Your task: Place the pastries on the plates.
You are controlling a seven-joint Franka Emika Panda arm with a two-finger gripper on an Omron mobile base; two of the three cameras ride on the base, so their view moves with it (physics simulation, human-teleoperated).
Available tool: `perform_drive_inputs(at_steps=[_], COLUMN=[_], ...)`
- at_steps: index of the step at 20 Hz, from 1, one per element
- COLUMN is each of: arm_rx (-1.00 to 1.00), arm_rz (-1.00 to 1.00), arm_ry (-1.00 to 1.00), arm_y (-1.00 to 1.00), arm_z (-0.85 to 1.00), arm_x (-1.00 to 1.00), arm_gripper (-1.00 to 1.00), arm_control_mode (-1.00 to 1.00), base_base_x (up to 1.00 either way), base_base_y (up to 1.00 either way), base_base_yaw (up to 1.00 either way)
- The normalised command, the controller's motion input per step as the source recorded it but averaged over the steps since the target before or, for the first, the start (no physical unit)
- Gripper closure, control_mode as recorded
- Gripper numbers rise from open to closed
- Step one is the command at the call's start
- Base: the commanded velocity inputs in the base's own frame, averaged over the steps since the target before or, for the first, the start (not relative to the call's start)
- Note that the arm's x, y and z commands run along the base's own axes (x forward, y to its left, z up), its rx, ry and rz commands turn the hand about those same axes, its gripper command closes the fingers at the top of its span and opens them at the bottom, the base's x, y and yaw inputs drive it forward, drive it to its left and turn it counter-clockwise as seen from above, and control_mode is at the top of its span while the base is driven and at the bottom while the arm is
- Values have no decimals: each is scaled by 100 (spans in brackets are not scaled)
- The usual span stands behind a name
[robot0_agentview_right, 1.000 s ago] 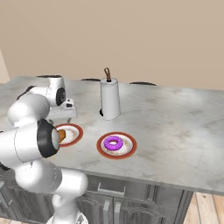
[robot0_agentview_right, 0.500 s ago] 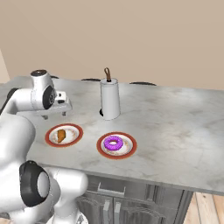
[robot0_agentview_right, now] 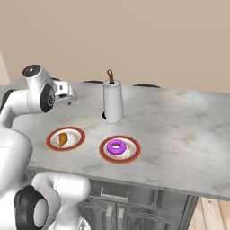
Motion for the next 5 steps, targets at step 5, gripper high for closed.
perform_drive_inputs(at_steps=[5], arm_rx=[0], arm_rz=[-9], arm_ry=[-18], arm_y=[-48], arm_z=[49], arm_x=[-24], arm_gripper=[-100], arm_control_mode=[-100], base_base_x=[0], base_base_y=[0], base_base_yaw=[0])
